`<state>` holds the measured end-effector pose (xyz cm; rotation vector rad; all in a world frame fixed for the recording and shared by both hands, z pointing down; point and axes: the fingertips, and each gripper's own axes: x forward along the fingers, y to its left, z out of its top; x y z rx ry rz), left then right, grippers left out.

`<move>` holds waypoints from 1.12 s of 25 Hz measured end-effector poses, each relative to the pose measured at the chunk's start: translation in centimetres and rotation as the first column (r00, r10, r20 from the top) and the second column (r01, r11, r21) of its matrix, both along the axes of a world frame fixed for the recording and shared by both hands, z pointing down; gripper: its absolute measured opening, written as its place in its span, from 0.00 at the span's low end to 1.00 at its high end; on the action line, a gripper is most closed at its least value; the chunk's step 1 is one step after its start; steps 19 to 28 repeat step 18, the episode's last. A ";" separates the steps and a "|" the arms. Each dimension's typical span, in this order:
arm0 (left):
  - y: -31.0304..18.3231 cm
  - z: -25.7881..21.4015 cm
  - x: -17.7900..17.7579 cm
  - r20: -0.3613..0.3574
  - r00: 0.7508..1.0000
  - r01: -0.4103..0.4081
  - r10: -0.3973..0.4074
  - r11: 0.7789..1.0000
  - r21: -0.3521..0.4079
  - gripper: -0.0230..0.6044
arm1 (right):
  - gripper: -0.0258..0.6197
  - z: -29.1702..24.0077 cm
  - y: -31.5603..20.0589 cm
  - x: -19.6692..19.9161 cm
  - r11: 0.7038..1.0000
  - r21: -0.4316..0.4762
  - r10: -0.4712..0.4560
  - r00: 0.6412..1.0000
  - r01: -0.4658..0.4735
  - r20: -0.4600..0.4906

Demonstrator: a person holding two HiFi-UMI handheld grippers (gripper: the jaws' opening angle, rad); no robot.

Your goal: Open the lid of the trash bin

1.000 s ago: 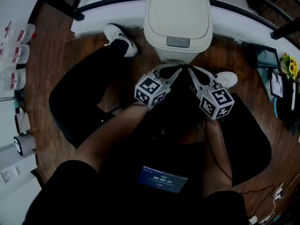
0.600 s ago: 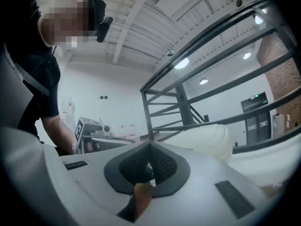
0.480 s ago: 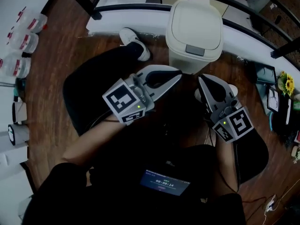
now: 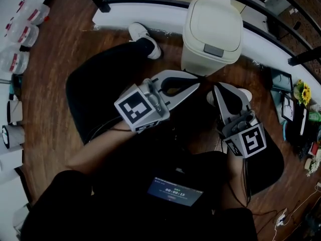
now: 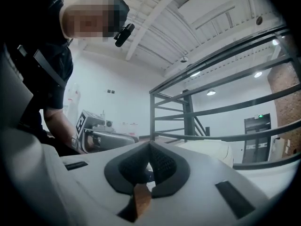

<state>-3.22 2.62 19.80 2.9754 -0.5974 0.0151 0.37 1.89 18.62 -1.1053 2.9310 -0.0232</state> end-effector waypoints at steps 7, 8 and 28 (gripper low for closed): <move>-0.4 0.1 -0.5 -0.010 1.000 0.019 -0.019 1.000 0.002 0.09 | 0.07 0.9 -0.4 -0.5 1.000 -0.028 -0.008 1.000 0.008 0.003; -0.4 0.0 -0.5 -0.011 1.000 0.019 -0.019 1.000 0.003 0.09 | 0.07 0.9 -0.4 -0.6 1.000 -0.030 -0.009 1.000 0.009 0.004; -0.5 0.3 -0.1 -0.006 1.000 0.019 -0.019 0.999 0.031 0.09 | 0.07 1.1 -0.4 -0.5 0.999 -0.032 -0.010 1.000 0.010 0.009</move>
